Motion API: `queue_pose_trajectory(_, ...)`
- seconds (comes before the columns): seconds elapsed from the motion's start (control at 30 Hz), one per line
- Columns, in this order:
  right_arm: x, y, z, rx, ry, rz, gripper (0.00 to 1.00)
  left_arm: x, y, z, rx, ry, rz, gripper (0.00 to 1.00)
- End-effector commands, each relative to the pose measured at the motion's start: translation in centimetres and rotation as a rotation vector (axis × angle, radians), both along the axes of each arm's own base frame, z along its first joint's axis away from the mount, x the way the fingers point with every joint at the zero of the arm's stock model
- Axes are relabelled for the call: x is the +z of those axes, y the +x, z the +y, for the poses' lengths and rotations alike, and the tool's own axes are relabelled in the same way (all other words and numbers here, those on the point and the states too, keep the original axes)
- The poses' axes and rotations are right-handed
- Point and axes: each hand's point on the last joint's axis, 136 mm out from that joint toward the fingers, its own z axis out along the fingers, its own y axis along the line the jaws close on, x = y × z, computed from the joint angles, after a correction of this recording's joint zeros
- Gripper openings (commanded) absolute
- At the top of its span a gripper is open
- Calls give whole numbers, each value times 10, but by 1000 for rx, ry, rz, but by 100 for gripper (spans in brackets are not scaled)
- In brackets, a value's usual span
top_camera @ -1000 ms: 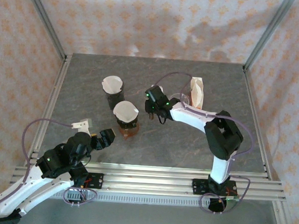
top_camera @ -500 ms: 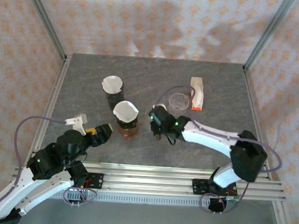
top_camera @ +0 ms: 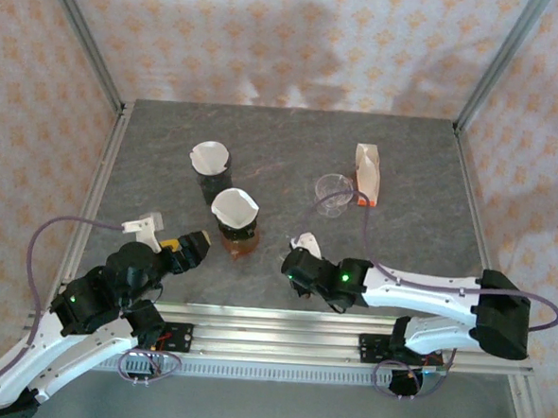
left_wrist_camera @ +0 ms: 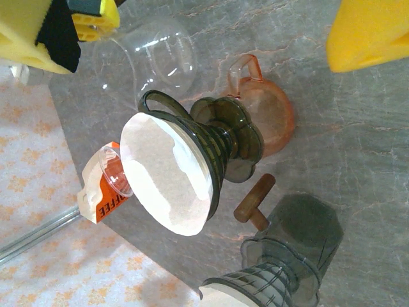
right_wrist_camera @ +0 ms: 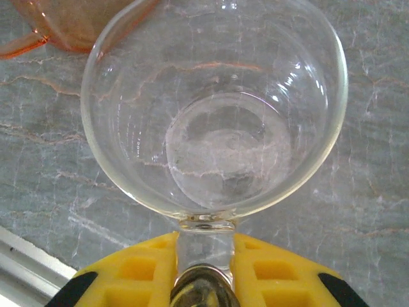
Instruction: Place the coffee filter in the dripper
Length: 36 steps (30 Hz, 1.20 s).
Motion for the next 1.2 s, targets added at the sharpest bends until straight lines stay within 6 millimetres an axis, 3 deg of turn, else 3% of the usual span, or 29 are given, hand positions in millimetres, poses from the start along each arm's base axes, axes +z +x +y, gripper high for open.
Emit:
queue_pose_trajectory(0.0, 5, 3, -13, -92, 22, -47, 14, -9, 0, 4, 16, 30, 23, 100)
queue_pose_trajectory(0.07, 4, 1, -13, -100, 39, -37, 21, -11, 1, 3, 15, 32, 26, 100)
queue_pose_trajectory(0.13, 3, 0, -14, -107, 39, -33, 37, -11, 2, 1, 13, 32, 28, 100)
queue_pose_trajectory(0.2, 4, 1, -15, -114, 36, -37, 45, -13, 3, 0, 9, 33, 33, 100)
queue_pose_trajectory(0.4, 55, 21, -30, -186, 125, -153, 62, -15, 3, -1, 6, 36, 41, 100)
queue_pose_trajectory(0.5, 69, 51, -57, -333, 171, -128, 62, -14, 3, -2, 4, 31, 38, 100)
queue_pose_trajectory(0.67, 69, 115, -103, -603, 296, -52, 62, -15, 4, -6, -3, 15, 40, 100)
queue_pose_trajectory(0.9, 51, 199, -106, -718, 341, 17, 61, -18, 5, -8, -6, 10, 49, 100)
queue_pose_trajectory(1.03, 34, 221, -111, -788, 339, 38, 59, -19, 4, -7, -3, 10, 47, 100)
queue_pose_trajectory(1.17, 11, 230, -116, -836, 311, 90, 55, -19, 5, -7, -2, 11, 43, 100)
